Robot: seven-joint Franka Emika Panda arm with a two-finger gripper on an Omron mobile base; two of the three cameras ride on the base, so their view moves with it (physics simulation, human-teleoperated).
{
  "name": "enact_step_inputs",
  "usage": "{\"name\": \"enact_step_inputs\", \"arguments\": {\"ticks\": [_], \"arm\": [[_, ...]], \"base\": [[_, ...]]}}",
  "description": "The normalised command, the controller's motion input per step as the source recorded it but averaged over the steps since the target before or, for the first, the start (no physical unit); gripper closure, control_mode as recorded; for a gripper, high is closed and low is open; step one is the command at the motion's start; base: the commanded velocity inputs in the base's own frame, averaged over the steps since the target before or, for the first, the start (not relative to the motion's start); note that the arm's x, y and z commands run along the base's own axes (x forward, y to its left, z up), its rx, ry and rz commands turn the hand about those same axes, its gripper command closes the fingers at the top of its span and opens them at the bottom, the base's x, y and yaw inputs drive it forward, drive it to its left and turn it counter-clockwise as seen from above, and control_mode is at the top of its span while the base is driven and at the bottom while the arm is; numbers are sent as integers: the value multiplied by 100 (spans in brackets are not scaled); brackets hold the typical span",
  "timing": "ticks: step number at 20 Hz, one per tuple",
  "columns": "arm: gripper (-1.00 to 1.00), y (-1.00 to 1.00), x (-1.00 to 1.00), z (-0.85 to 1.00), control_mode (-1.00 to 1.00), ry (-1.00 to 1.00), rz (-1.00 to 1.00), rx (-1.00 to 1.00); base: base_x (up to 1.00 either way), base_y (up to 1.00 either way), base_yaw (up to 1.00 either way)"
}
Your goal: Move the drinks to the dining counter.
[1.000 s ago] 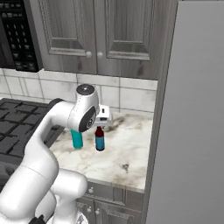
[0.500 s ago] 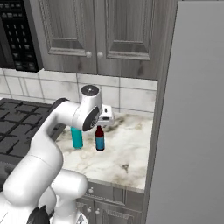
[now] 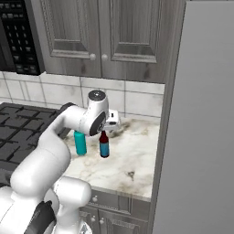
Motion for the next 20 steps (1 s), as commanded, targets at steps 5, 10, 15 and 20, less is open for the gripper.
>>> {"name": "enact_step_inputs", "arguments": {"ticks": [5,10,15,20], "arm": [[-100,0,19,-20,-100,0,0,0],[-100,0,11,-19,-100,-1,0,0],[-100,0,3,-12,-100,-1,0,0],[-100,0,3,-22,-100,0,0,0]], "base": [[0,0,0],[0,0,0],[0,0,0],[0,0,0]]}}
